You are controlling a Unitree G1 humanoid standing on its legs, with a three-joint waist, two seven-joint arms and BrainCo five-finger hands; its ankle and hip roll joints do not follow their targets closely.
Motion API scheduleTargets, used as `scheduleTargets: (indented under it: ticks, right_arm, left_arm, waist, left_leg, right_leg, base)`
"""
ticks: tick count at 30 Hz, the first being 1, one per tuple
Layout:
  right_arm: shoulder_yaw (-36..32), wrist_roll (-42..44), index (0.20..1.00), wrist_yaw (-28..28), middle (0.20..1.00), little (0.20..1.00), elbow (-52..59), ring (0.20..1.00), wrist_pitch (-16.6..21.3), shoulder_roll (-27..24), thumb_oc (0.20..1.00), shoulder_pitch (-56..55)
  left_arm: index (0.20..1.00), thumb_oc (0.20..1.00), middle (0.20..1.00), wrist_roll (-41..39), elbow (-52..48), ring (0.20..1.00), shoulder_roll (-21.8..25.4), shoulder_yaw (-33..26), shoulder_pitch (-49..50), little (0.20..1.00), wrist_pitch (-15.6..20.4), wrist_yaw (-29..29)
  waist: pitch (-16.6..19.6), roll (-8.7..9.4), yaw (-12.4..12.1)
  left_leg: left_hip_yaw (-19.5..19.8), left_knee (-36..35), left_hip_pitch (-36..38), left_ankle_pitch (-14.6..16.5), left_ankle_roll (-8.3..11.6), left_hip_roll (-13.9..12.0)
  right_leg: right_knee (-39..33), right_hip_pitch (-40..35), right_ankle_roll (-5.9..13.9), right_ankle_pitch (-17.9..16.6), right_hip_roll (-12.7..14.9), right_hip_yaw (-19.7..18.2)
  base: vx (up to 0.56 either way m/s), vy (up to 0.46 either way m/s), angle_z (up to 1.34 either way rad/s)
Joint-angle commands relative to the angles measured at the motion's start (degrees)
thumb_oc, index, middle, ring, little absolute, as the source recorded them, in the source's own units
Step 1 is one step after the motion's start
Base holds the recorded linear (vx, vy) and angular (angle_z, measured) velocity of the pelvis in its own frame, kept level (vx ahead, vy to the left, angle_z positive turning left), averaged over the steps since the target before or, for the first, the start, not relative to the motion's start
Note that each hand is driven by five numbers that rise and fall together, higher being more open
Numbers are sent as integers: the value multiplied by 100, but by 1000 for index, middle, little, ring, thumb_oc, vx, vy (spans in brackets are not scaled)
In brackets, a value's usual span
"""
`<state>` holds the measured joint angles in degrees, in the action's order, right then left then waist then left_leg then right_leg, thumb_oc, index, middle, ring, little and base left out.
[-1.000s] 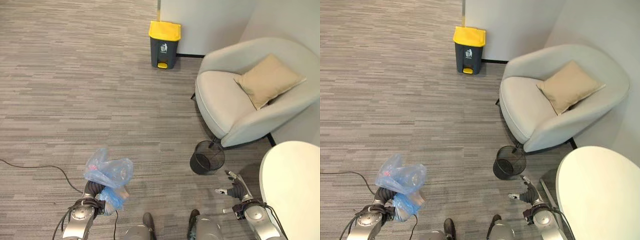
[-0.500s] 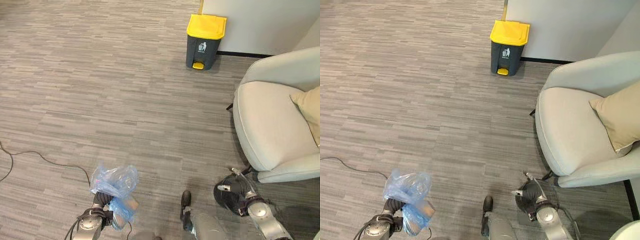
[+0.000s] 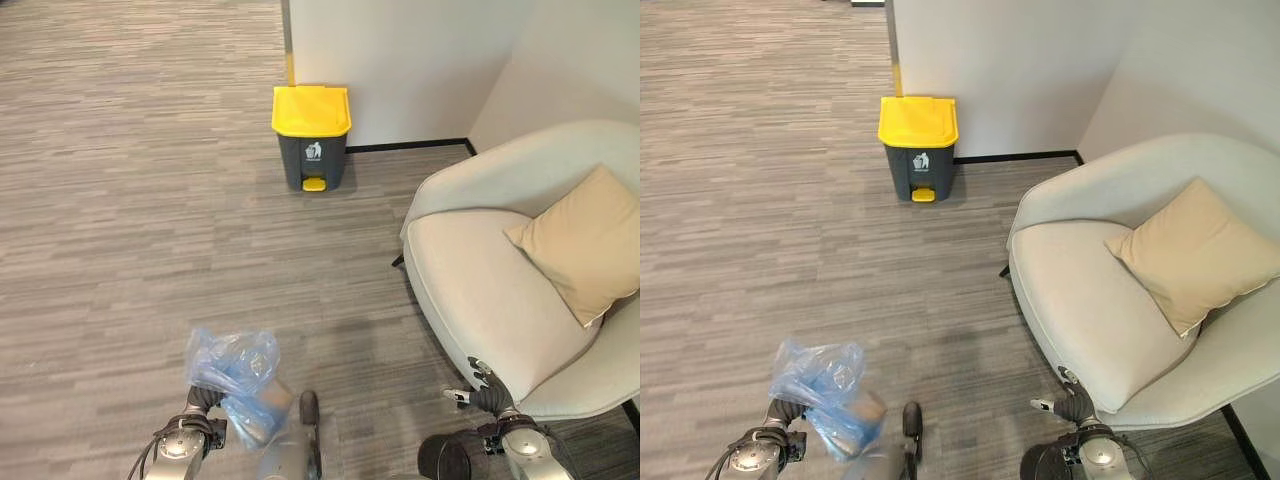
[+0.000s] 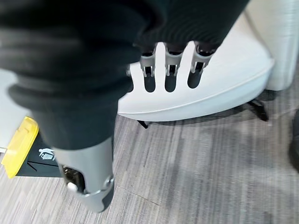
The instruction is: Gather garbage on tea table into small bin, then transfer packed bag to large trash can.
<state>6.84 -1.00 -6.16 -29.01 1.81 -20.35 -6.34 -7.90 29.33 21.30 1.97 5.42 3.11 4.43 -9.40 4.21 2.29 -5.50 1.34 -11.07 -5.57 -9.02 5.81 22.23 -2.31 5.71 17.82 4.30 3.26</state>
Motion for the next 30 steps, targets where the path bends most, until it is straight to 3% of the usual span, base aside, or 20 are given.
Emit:
scheduleTargets:
  ticks: [1, 5, 10, 13, 15, 18, 21, 22, 26, 28, 29, 30]
  right_arm:
    - [12, 44, 1000, 17, 1000, 1000, 83, 1000, 106, -43, 1000, 412]
    - [84, 52, 1000, 26, 1000, 1000, 94, 1000, 88, -80, 1000, 523]
    - [169, 3, 1000, 35, 1000, 1000, 133, 1000, 47, -144, 1000, 569]
    - [155, 24, 1000, 40, 1000, 1000, 154, 1000, 72, -132, 1000, 478]
    - [126, 43, 1000, 25, 1000, 1000, 138, 1000, 93, -144, 1000, 421]
    - [35, 93, 1000, -19, 1000, 1000, 127, 1000, 123, -199, 1000, 365]
    - [-22, 231, 1000, -50, 1000, 1000, 119, 1000, 123, -229, 1000, 324]
    - [-37, 257, 1000, -44, 1000, 1000, 119, 1000, 110, -259, 1000, 308]
    - [-101, 277, 1000, -51, 1000, 1000, 65, 1000, 106, -312, 1000, 277]
    - [-148, 251, 1000, -131, 1000, 1000, 17, 1000, 75, -314, 1000, 204]
    - [-169, 237, 1000, -161, 1000, 1000, -18, 1000, 60, -271, 1000, 149]
    - [-193, 216, 1000, -130, 1000, 1000, -19, 1000, 41, -232, 1000, 117]
  left_arm:
    - [200, 200, 200, -79, -525, 200, 378, -214, 172, 200, 312, 57]
    - [200, 200, 200, -146, -520, 200, 383, -183, 127, 200, 326, 77]
    - [200, 200, 200, -246, -376, 200, 308, -125, 47, 200, 331, 88]
    - [200, 200, 200, -212, -411, 200, 289, -66, 20, 200, 354, 68]
    - [200, 200, 200, -217, -446, 200, 255, -59, 86, 200, 337, 35]
    - [200, 200, 200, -271, -480, 200, 190, -37, 164, 200, 294, -34]
    - [200, 200, 200, -317, -416, 200, 153, -21, 89, 200, 283, -21]
    - [200, 200, 200, -337, -395, 200, 154, -46, 76, 200, 276, -9]
    - [200, 200, 200, -275, -314, 200, 173, -21, 61, 200, 272, -15]
    - [200, 200, 200, -211, -295, 200, 210, -12, 116, 200, 239, 8]
    - [200, 200, 200, -199, -317, 200, 197, -14, 138, 200, 237, 20]
    - [200, 200, 200, -194, -371, 200, 182, -22, 195, 200, 237, 0]
  waist:
    - [-113, 54, -307]
    - [-188, -8, -244]
    - [-381, -54, -72]
    - [-352, -13, 34]
    - [-249, -34, 50]
    - [-166, -102, 100]
    - [-152, -90, 126]
    - [-151, -61, 105]
    - [-181, 10, 71]
    - [-262, -83, -82]
    - [-262, -105, -111]
    - [-220, -113, -127]
  left_leg:
    - [-153, 698, 292, 1153, 733, -469]
    - [-190, 581, 507, 1272, 698, -459]
    - [-73, 483, 1094, 1592, 756, -370]
    - [98, 509, 1363, 1794, 883, -347]
    - [124, 637, 1469, 1876, 999, -455]
    - [111, 1350, 1319, 1561, 1272, -769]
    - [-11, 2188, 957, 1068, 1338, -983]
    - [-100, 2113, 740, 1146, 1243, -987]
    - [-271, 1719, 316, 1295, 1186, -1004]
    - [-445, 764, -276, 388, 1391, -1212]
    - [-537, 511, -412, 127, 1458, -1297]
    - [-655, 431, -333, 146, 1444, -1328]
  right_leg:
    - [-473, 739, 198, -1334, 240, -68]
    - [-605, 1175, 150, -1427, 233, 129]
    - [-1410, 1853, 224, -1858, 326, 619]
    - [-1529, 1820, 264, -1910, 315, 451]
    - [-1462, 1712, 140, -1877, 295, 494]
    - [-1436, 1459, -59, -1710, 186, 649]
    - [-1565, 1069, -281, -1452, 62, 754]
    - [-1602, 916, -309, -1335, 62, 743]
    - [-1693, 686, -256, -1199, 118, 768]
    - [-1795, 261, -226, -991, 3, 745]
    - [-1813, 73, -187, -908, -2, 730]
    - [-1818, -94, -130, -849, 35, 665]
  base:
    - [209, 81, 14]
    - [180, 35, 5]
    - [281, -61, -2]
    - [320, -161, 25]
    - [352, -208, 71]
    - [286, -227, 71]
    - [314, -222, 34]
    - [220, -83, -12]
    - [222, -13, -9]
    - [469, 144, 4]
    - [522, 285, -9]
    - [460, 292, -33]
